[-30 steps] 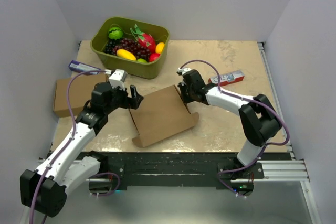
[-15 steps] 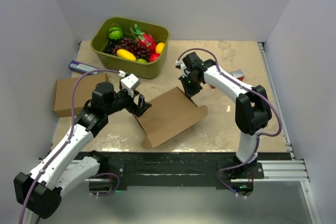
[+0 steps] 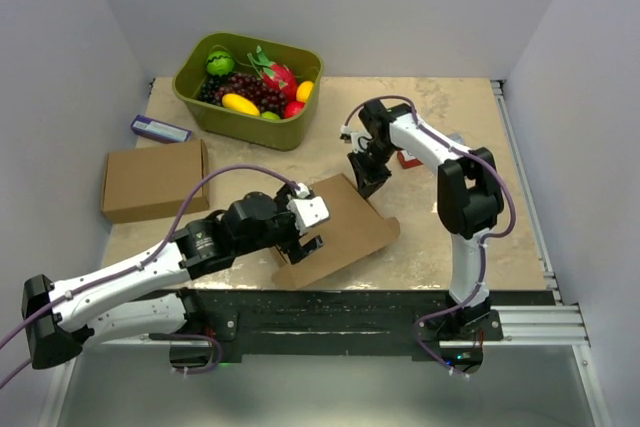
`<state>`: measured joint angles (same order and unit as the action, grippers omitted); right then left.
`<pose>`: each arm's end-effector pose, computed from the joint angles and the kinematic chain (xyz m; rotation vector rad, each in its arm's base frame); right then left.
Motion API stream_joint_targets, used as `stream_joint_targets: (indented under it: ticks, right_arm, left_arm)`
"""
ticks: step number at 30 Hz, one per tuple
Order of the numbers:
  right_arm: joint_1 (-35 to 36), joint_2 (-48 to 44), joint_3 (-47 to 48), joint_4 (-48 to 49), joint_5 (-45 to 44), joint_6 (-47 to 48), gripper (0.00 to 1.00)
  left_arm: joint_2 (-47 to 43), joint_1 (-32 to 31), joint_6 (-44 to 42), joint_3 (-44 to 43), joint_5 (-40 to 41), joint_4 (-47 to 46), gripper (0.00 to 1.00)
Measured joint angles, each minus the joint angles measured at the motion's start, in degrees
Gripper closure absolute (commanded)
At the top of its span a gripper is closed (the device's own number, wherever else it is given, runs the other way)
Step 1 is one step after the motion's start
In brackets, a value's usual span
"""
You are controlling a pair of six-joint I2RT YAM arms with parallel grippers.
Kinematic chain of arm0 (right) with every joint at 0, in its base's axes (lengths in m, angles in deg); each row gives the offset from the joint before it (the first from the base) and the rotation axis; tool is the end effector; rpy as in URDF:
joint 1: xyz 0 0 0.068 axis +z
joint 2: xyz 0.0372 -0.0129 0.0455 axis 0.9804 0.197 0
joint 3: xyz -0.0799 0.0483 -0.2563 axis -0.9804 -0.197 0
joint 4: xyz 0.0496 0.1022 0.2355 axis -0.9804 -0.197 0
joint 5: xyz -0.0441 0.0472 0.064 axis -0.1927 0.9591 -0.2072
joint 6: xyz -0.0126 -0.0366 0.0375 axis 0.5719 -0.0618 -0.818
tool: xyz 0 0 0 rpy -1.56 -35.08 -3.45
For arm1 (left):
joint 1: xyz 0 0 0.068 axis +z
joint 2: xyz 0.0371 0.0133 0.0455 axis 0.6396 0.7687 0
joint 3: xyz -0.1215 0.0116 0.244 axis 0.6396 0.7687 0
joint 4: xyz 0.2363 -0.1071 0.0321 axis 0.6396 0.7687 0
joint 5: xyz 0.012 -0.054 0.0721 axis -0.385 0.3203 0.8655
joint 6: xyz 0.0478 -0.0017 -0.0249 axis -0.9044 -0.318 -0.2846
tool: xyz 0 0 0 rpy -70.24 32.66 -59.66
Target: Fold the paper box
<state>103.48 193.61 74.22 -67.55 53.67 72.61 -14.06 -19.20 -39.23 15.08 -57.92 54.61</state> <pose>0.3584 0.1795 0.2040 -0.7247 2.9901 0.5694 0.1082 -0.1828 0.3060 1.1793 1.6994 -0.5925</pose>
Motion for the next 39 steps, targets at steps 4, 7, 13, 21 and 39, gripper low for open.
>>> stream_joint_targets:
  ticks: [4,7,13,21,39]
  right_arm:
    - [-1.64,0.33,0.20,0.28,3.17,0.70,1.00]
    - [-3.08,0.31,0.04,0.66,5.97,1.95,1.00]
    - [-6.80,0.63,-0.04,1.07,14.67,4.63,1.00]
    - [-8.41,6.84,6.14,0.57,21.29,7.67,1.00]
    - [-11.10,8.04,6.43,0.22,23.74,8.96,1.00]
  left_arm:
    - [0.79,0.50,1.01,-0.39,11.98,0.79,0.05]
    - [-1.07,1.68,1.16,-1.29,15.04,0.63,0.00]
    - [-8.50,1.84,-1.29,-7.82,14.14,0.50,0.00]
    - [-7.52,3.56,-4.11,-10.67,12.39,3.45,0.00]
    - [-22.84,-2.97,-26.93,5.16,8.15,9.35,0.00]
